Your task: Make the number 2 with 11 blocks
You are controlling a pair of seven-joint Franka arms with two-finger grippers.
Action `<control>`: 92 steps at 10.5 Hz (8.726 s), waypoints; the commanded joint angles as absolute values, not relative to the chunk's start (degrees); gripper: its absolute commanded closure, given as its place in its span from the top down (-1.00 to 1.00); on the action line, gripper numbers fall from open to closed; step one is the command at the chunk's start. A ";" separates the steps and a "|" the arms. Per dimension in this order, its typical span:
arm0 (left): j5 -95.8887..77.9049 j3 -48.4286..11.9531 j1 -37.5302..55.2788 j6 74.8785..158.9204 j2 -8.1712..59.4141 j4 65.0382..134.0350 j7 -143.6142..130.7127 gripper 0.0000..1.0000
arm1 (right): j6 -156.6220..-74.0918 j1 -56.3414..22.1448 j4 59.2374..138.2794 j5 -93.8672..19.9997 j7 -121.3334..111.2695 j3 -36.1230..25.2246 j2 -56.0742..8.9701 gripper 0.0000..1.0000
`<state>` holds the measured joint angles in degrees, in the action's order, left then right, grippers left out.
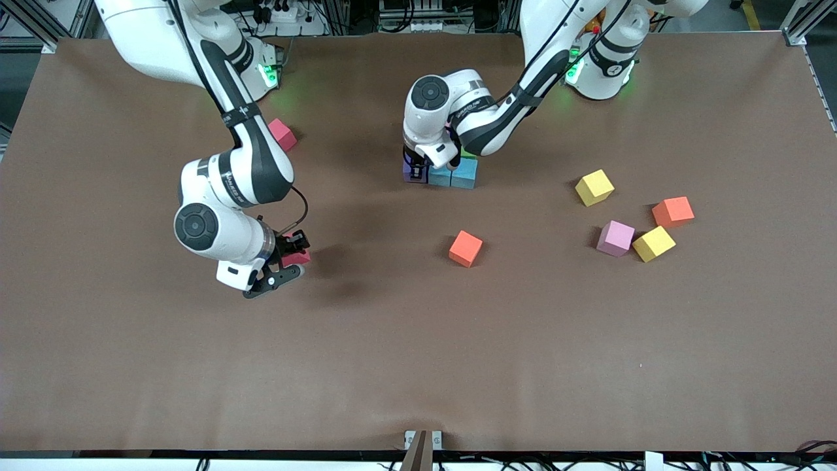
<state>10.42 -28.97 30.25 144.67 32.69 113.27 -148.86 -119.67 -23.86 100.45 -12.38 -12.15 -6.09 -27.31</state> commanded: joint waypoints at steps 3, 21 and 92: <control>12.39 -29.00 29.97 146.33 31.64 114.96 -150.82 -0.19 | -117.95 -24.00 99.93 -13.27 -11.60 -6.33 -26.19 -1.00; 14.77 -29.79 29.62 143.89 25.15 115.05 -150.56 1.00 | -117.16 -32.61 100.72 -13.45 6.42 -5.71 -23.29 -1.00; 21.01 -31.55 3.69 123.31 37.96 90.44 -59.77 1.00 | -120.76 -42.72 90.00 -15.47 21.72 -12.39 -31.99 1.00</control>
